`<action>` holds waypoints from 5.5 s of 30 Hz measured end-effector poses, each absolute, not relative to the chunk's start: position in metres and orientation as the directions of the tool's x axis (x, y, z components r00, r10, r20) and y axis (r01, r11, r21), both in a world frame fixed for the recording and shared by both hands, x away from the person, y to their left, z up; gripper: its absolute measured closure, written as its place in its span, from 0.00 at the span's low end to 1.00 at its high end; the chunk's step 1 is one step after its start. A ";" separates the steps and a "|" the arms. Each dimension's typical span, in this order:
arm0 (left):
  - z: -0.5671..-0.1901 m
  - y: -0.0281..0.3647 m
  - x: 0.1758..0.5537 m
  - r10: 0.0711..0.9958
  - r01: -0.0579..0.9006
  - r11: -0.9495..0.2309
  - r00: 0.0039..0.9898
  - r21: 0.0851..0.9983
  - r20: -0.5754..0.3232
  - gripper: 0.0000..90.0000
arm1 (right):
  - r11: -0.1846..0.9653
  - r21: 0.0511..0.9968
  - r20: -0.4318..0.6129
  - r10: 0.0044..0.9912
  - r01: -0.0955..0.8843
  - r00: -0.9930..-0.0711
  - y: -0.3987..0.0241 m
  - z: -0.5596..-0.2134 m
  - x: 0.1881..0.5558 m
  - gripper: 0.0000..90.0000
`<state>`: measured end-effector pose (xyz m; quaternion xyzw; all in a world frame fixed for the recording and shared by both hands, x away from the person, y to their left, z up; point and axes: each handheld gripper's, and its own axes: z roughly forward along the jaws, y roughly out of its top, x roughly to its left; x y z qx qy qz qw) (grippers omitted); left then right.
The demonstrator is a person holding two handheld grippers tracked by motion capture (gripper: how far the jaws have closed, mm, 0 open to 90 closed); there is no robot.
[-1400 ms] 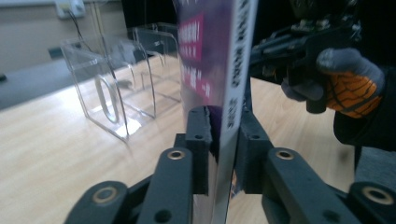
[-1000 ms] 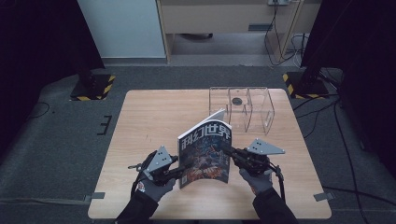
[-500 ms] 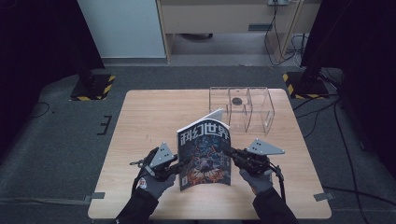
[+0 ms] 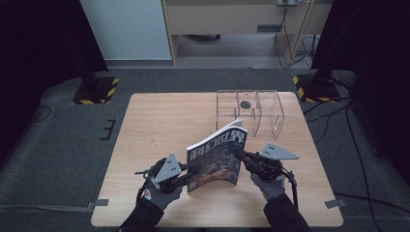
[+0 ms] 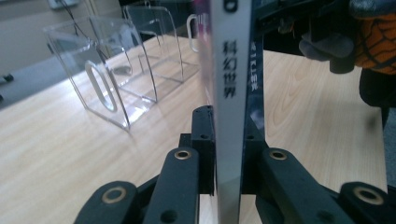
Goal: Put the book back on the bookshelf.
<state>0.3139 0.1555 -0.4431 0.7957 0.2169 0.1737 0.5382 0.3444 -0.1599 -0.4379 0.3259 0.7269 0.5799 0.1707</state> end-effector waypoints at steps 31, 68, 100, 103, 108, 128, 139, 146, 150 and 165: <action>-0.443 0.151 0.310 0.440 0.171 -0.310 0.898 0.935 -0.018 0.91 | 0.074 0.952 0.179 0.652 0.296 -0.737 -0.164 -0.445 0.359 0.51; -0.437 0.142 0.313 0.566 0.237 -0.246 0.822 0.940 -0.059 0.92 | 0.177 0.929 0.037 0.830 0.326 -0.556 -0.196 -0.456 0.364 0.30; -0.403 0.156 0.320 0.633 0.243 -0.149 0.768 0.958 -0.096 0.92 | 0.265 0.856 -0.035 0.887 0.445 -0.461 -0.230 -0.485 0.368 0.22; -0.398 0.154 0.324 0.641 0.241 -0.137 0.761 0.961 -0.099 0.92 | 0.266 0.851 -0.036 0.890 0.453 -0.455 -0.231 -0.488 0.368 0.22; -0.392 0.152 0.328 0.648 0.238 -0.115 0.754 0.964 -0.109 0.92 | 0.270 0.843 -0.038 0.893 0.465 -0.449 -0.234 -0.491 0.368 0.22; -0.358 0.129 0.356 0.715 0.207 -0.034 0.688 0.978 -0.121 0.92 | 0.309 0.808 -0.056 0.888 0.502 -0.457 -0.239 -0.503 0.367 0.20; -0.344 0.117 0.373 0.751 0.194 -0.011 0.649 0.981 -0.120 0.92 | 0.318 0.798 -0.063 0.889 0.511 -0.454 -0.241 -0.506 0.369 0.19; -0.336 0.111 0.385 0.771 0.193 0.016 0.622 0.981 -0.135 0.92 | 0.334 0.786 -0.071 0.884 0.520 -0.461 -0.239 -0.510 0.371 0.19; -0.334 0.105 0.392 0.781 0.189 0.010 0.612 0.982 -0.125 0.92 | 0.339 0.781 -0.074 0.884 0.525 -0.461 -0.238 -0.512 0.372 0.19; -0.340 0.091 0.422 0.822 0.192 0.040 0.551 0.981 -0.141 0.92 | 0.349 0.777 -0.080 0.880 0.524 -0.468 -0.237 -0.513 0.373 0.18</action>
